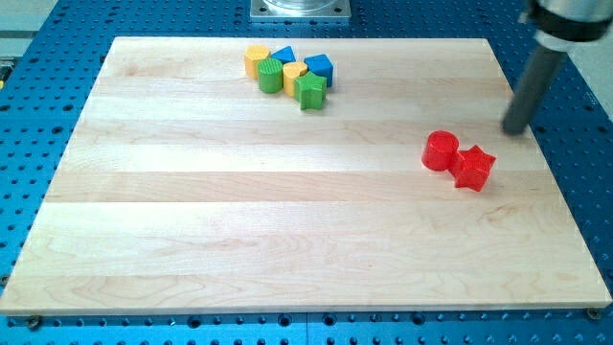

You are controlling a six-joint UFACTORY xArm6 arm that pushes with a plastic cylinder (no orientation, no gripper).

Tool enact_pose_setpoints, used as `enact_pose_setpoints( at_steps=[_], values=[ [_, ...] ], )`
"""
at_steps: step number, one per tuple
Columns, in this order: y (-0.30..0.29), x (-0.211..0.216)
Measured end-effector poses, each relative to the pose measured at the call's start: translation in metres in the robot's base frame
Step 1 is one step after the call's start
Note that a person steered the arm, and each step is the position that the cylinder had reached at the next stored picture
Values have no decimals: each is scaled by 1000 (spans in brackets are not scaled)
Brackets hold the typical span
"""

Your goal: Slide the red blocks to the bottom left of the green star

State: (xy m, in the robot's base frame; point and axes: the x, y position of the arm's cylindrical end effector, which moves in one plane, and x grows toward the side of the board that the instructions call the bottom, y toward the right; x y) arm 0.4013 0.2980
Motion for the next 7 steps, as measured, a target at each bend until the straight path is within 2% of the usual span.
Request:
enact_pose_setpoints(
  at_steps=[1,2,5,7],
  values=[
    [-13,80],
    [-58,80],
    [-164,22],
    [-202,6]
  ],
)
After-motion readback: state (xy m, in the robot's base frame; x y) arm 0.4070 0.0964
